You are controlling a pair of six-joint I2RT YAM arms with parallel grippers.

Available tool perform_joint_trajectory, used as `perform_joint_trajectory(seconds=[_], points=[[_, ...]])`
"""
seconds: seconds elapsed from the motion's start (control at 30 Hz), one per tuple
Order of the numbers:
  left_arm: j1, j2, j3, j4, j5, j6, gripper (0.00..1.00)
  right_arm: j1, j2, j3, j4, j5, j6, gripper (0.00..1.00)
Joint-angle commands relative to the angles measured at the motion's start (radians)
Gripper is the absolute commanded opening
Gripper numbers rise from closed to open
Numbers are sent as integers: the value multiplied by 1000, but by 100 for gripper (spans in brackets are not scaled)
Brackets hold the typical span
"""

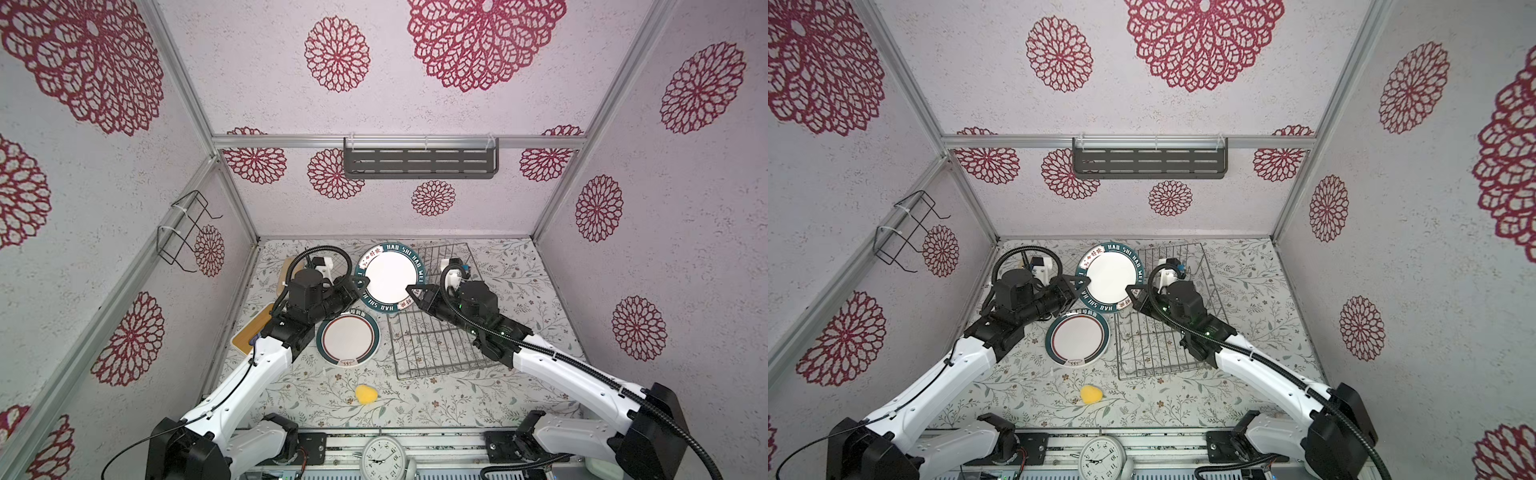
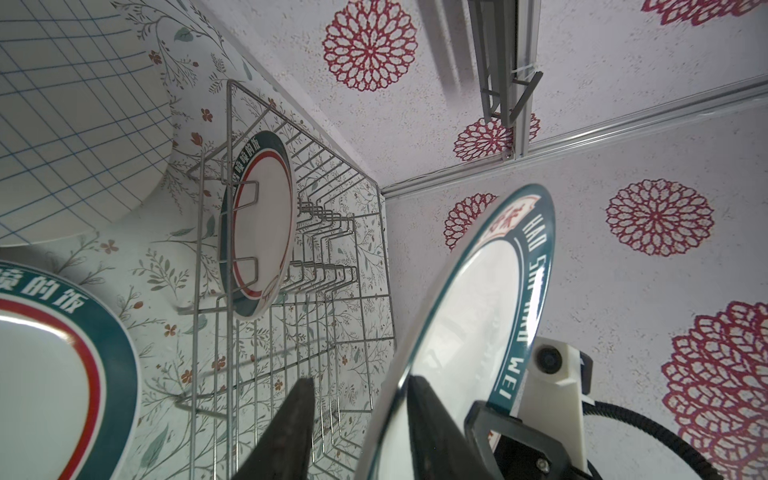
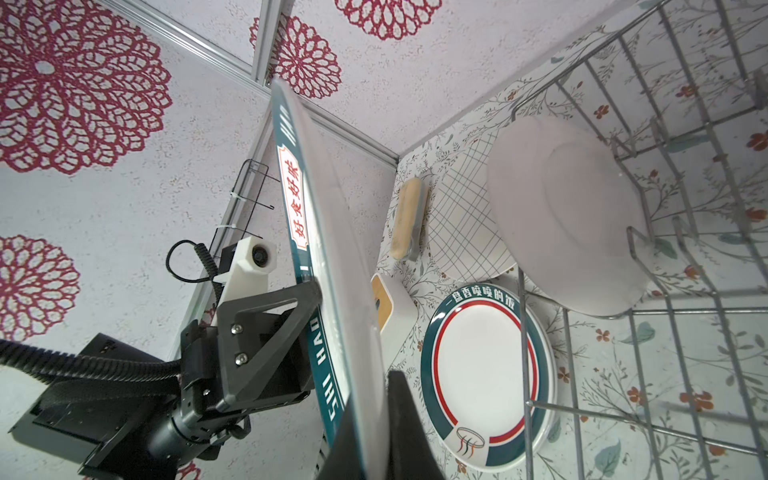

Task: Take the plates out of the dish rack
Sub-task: 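Grasp the plate rim with the left gripper and open the right gripper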

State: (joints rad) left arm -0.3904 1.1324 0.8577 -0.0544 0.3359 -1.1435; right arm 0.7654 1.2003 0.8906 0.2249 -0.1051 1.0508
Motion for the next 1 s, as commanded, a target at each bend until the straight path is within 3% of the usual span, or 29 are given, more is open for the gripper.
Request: perform_joint_trajectory(seconds=[0.0, 0.27, 0.3, 0.53, 0.7, 0.97], points=[[-6, -14, 9, 41, 11, -2, 33, -14, -11, 18, 142, -65, 57, 0], [-1, -34, -8, 47, -12, -11, 3, -37, -15, -18, 203, -107, 104, 0], [-1, -35, -8, 47, -14, -11, 0, -39, -15, -19, 204, -111, 106, 5], [17, -49, -9, 41, -8, -10, 0, -56, -23, -34, 195, -124, 104, 45], [72, -96, -8, -22, -8, 13, 0, -76, -44, -38, 120, -92, 68, 57], [203, -199, -55, -164, 11, 71, 0, -87, -57, -12, -33, -18, -26, 61]])
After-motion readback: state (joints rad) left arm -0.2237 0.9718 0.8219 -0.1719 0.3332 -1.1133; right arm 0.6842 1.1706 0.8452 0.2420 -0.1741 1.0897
